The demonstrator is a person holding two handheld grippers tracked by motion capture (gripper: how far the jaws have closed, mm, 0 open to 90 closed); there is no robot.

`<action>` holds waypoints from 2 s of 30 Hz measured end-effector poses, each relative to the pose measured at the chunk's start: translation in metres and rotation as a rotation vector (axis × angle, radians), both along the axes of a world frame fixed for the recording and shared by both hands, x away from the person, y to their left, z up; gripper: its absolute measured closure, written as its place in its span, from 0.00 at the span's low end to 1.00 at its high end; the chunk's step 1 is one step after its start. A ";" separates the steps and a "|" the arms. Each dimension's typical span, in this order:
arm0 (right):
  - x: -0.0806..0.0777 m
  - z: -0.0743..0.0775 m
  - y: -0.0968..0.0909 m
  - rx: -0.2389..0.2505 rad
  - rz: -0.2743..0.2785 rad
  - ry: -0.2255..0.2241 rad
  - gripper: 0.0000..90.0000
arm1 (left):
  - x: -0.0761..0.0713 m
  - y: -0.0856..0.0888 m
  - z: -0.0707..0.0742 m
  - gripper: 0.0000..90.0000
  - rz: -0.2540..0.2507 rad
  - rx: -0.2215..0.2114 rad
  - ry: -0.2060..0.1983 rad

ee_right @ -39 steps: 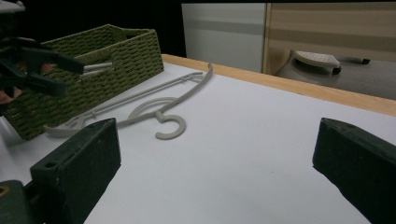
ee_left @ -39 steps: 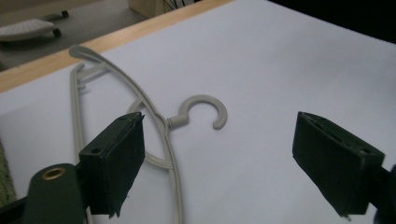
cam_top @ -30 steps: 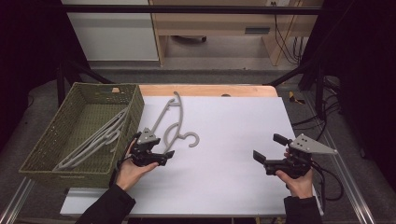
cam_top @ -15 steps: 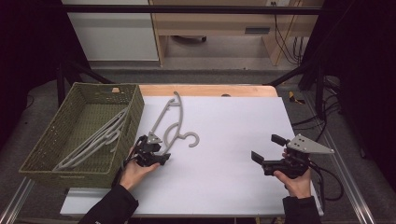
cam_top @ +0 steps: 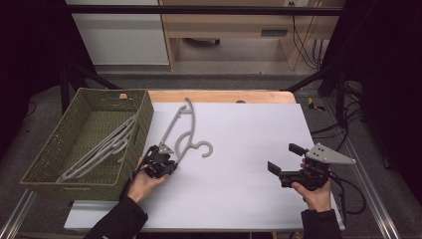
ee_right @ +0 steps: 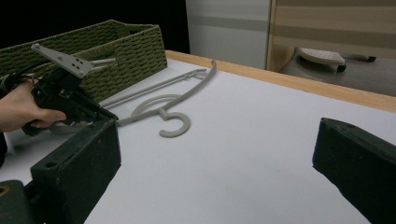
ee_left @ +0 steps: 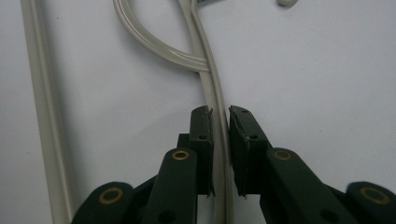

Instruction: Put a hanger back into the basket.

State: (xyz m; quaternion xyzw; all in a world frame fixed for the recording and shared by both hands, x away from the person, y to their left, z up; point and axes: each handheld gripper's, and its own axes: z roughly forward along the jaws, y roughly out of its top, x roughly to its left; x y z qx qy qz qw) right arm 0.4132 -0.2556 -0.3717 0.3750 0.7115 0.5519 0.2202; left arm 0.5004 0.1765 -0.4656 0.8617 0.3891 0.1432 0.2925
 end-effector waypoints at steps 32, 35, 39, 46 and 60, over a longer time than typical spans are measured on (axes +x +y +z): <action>0.001 0.000 0.000 -0.006 0.007 0.008 0.01 | -0.005 -0.021 0.012 0.83 -0.149 0.180 0.096; 0.001 -0.001 0.000 -0.004 0.008 0.010 0.01 | -0.005 -0.021 0.012 0.83 -0.144 0.171 0.108; 0.001 0.000 0.000 -0.004 0.008 0.010 0.01 | -0.003 -0.021 0.013 0.88 -0.160 0.179 0.123; 0.002 -0.001 0.000 -0.005 0.010 0.015 0.01 | -0.005 -0.022 0.013 0.91 -0.173 0.186 0.104; 0.000 0.000 -0.003 0.004 0.010 0.010 0.01 | -0.026 -0.023 0.028 0.92 -0.241 0.113 -0.006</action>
